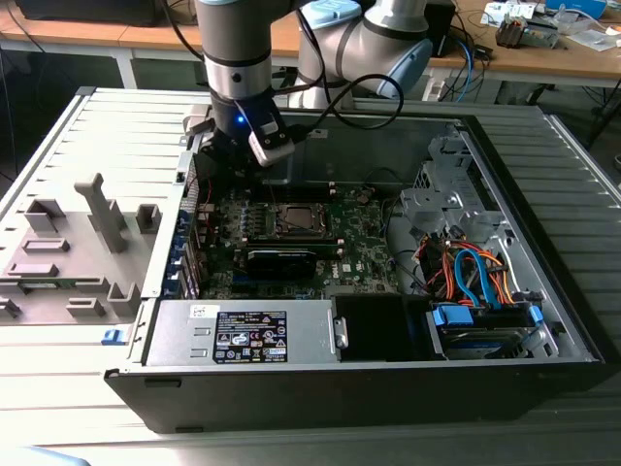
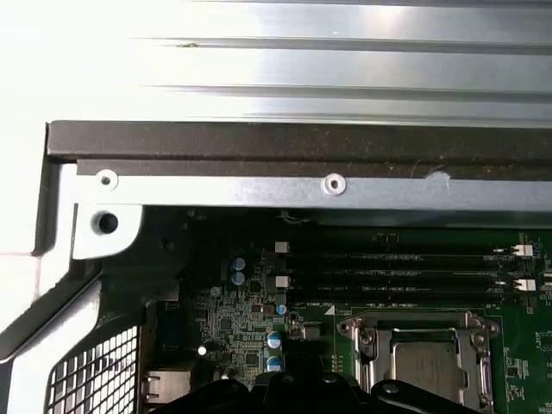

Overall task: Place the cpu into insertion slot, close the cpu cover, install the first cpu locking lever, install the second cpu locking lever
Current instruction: 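Install the first cpu locking lever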

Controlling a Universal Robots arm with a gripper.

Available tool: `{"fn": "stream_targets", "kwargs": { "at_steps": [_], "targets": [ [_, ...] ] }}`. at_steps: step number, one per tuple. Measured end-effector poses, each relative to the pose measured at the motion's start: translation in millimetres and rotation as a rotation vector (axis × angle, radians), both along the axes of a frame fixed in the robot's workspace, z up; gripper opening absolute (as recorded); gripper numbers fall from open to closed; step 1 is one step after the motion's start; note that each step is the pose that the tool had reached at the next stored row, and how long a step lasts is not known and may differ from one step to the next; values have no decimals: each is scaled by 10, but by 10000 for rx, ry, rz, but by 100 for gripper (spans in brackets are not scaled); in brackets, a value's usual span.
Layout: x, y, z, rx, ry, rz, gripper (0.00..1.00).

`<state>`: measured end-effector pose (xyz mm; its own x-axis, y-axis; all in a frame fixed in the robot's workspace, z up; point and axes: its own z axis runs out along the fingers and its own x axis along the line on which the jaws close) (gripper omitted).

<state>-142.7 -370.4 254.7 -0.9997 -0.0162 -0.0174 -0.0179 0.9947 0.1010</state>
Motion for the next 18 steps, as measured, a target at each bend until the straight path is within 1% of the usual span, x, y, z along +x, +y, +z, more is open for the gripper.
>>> {"fn": "stream_targets", "kwargs": {
  "at_steps": [1, 4, 13, 16, 18],
  "targets": [
    [0, 13, 0, 0, 0, -1, 11],
    [4, 22, 0, 0, 0, 0, 11],
    [58, 22, 0, 5, 0, 0, 11],
    [73, 22, 0, 33, 1, -1, 11],
    [99, 22, 1, 79, 1, -1, 11]
  ]
}}
